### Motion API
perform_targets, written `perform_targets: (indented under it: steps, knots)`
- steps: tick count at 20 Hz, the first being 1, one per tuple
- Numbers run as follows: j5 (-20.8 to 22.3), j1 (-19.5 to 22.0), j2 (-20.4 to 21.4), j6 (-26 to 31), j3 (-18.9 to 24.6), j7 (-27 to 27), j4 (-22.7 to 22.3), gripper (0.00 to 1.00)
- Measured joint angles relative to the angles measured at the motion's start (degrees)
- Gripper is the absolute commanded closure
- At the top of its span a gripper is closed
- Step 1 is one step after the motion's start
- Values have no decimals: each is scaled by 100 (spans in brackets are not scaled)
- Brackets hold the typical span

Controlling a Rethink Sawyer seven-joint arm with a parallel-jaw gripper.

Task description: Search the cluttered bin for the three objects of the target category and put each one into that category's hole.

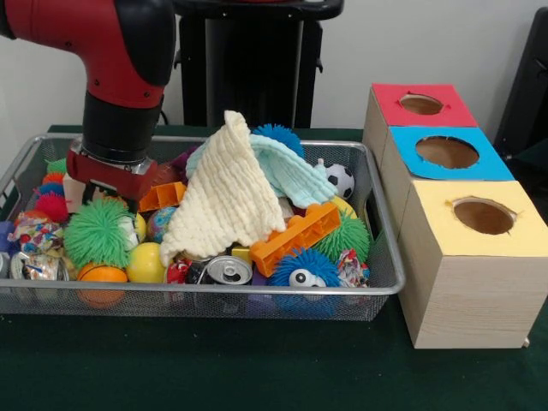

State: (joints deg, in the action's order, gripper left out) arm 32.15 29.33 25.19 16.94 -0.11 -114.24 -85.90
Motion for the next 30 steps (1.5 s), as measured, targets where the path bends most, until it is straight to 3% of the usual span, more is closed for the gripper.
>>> perform_targets:
  steps: [13, 27, 28, 30]
  knots:
    - [-12, -608, -231, -424, -674, 0, 173, 0]
    - [-228, -684, -321, -445, -808, 0, 244, 0]
    - [-262, -684, -326, -444, -826, 0, 246, 100]
    - [-267, -681, -328, -444, -859, 0, 247, 100]
